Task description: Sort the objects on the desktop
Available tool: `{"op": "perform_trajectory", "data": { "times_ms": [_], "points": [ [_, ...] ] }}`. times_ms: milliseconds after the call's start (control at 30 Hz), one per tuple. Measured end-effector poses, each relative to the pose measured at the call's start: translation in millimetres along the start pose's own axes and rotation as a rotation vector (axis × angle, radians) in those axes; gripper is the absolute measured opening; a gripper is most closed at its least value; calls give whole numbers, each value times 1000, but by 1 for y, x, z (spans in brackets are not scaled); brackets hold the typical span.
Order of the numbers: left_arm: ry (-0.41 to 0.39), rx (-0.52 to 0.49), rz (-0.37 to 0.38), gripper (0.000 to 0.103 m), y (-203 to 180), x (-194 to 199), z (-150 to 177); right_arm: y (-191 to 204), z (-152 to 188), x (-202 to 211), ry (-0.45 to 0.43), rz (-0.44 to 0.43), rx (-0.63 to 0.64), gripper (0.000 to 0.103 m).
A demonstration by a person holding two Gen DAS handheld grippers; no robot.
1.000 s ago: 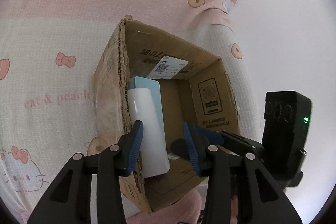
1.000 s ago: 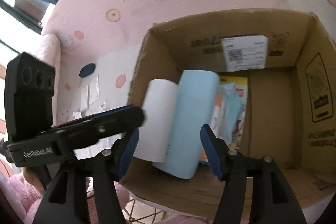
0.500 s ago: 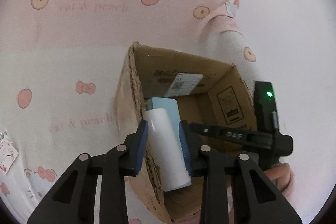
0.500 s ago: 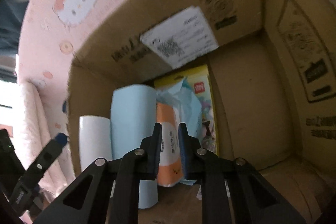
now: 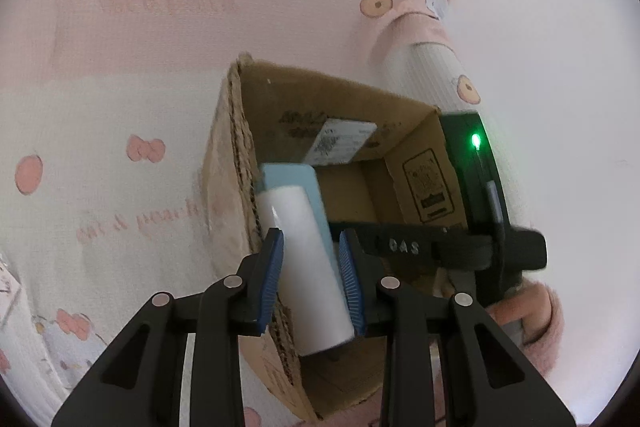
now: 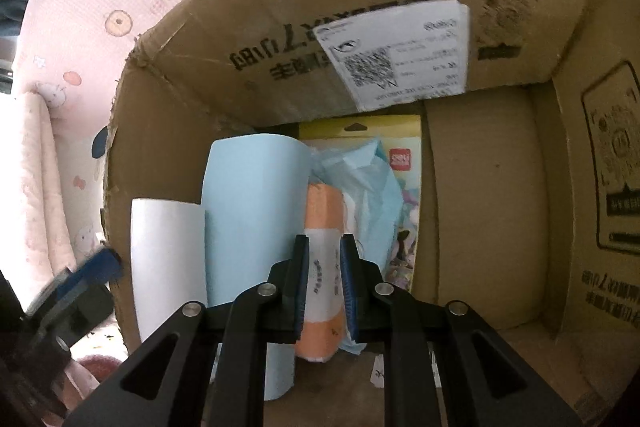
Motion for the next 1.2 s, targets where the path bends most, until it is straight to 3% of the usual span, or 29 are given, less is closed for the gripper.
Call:
{"op": "perform_trajectory", "data": {
  "times_ms": [300,500,567,633,733,1033,1200],
  "points": [
    [-22,24,1,32,1,3,0,4,6,21,-58,-24,-43,14],
    [-101,18,-44,34,-4,19,2,13,41,70,-176,46,-42,19],
    [-128,32,-32,40,-5,28,3,21,52,83,-196,63,-26,21],
    [-153,55,-11,60,-4,36,4,26,61,88,-209,70,-12,22],
    [-183,71,-1,64,-4,49,7,32,80,96,-234,90,0,24],
    [-256,-222,-241,64,-42,90,35,74,136,129,-342,163,38,52],
    [-283,-334,-346,65,-53,104,51,90,155,140,-375,187,49,55]
  ]
}}
Point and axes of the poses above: each gripper's, at about its wrist camera, not at the fingertips, and x roughly against the way its jaws point, y to its left, z to its underside, the point moved 1 cm from there along -x, roughly the way its jaws point, and after that the axes turned 1 degree about y, right-handed, at the moved point
